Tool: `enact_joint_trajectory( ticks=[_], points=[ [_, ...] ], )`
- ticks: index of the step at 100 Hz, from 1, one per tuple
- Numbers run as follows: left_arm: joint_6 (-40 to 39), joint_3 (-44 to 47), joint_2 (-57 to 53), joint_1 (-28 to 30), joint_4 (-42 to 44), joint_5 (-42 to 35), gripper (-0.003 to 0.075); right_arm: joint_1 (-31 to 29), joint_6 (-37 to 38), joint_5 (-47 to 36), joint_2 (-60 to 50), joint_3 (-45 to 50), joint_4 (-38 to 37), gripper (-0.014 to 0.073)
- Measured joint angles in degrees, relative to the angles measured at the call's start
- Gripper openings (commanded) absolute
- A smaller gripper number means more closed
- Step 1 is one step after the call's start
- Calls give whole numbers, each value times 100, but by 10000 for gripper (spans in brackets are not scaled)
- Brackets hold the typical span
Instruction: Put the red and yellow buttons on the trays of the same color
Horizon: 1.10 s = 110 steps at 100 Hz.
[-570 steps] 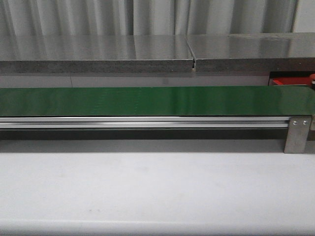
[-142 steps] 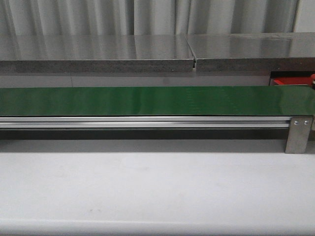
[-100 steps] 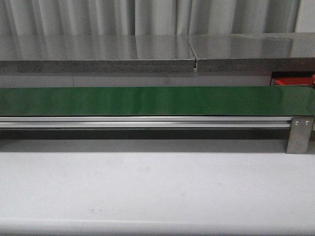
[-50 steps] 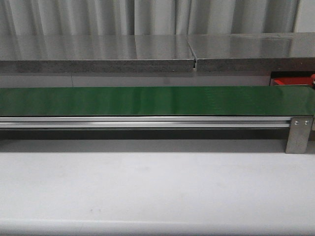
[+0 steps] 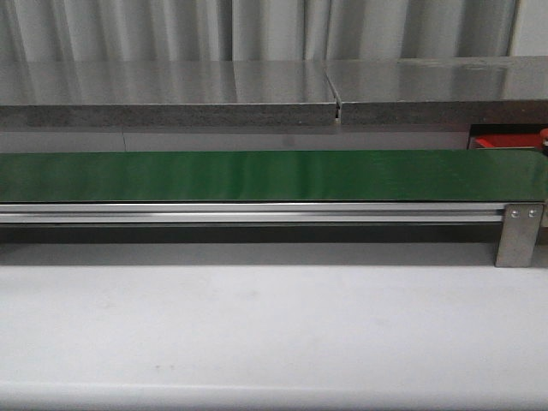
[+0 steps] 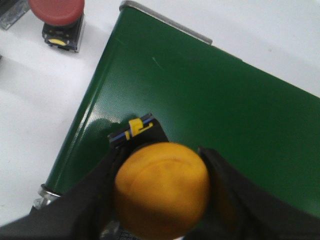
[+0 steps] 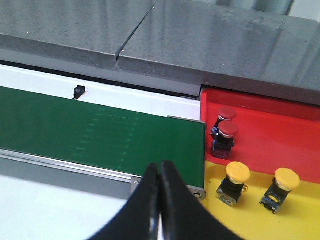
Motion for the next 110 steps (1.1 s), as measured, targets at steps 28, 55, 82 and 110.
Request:
enact_joint_trajectory(
  ticks=[28, 55, 82, 110],
  points=[
    [9, 0, 227, -12, 0, 19, 430, 0, 0, 0, 0, 0, 0, -118],
    [9, -253, 226, -12, 0, 149, 587, 0, 0, 0, 0, 0, 0, -118],
    [-54, -1105, 226, 12, -24, 488, 587, 0, 0, 0, 0, 0, 0, -118],
    [-144, -1299, 226, 503, 387, 788, 587, 0, 0, 0, 0, 0, 0, -118]
  ],
)
